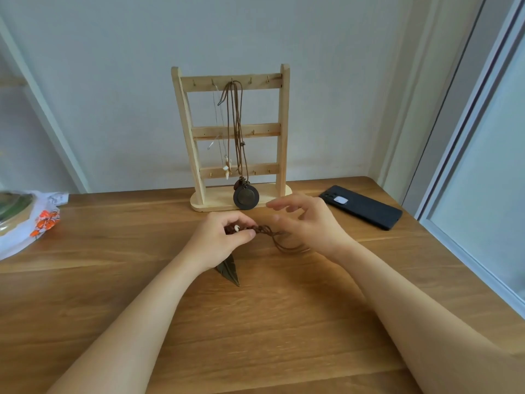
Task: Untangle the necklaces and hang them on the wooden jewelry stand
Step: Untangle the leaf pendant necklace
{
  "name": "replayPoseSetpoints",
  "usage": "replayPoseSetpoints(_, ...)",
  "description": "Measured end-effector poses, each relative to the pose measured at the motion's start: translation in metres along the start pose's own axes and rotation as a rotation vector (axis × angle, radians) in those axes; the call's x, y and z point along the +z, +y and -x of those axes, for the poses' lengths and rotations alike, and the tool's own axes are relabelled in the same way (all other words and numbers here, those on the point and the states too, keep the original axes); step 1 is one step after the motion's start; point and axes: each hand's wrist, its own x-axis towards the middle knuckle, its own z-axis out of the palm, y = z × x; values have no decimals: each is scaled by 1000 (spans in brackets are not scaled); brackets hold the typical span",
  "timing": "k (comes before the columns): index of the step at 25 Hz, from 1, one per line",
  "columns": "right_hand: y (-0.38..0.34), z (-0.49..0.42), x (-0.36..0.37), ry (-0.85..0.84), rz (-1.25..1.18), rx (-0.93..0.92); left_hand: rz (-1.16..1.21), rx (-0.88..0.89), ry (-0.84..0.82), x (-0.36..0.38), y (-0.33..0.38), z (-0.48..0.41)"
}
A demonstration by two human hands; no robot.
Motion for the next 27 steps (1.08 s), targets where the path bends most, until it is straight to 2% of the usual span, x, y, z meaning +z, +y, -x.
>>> replayPoseSetpoints(3,3,1,9,-113,167,-83,3,0,-27,2,0,0)
replayPoseSetpoints(8,16,-5,10,46,70,47,35,-47,-44,6,1,1)
replayPoseSetpoints(12,12,1,7,-107,120,-45,70,-68,-40,6,4,1)
replayPoseSetpoints(14,11,-2,12,-129,156,-73,79,-79,-45,5,6,1)
replayPoseSetpoints(16,11,-3,16,-79,117,-30,92,-94,-50,5,6,1)
replayPoseSetpoints(19,12,-3,15,3,-90,137,102,-104,-52,7,3,2)
replayPoseSetpoints(21,12,-1,12,-26,-116,122,106,-102,-47,7,3,2)
replayPoseSetpoints(24,10,1,13,-149,58,-12,98,-97,-58,6,4,2)
replayPoseSetpoints(27,10,-1,16,-49,-103,105,93,-100,-67,6,4,3)
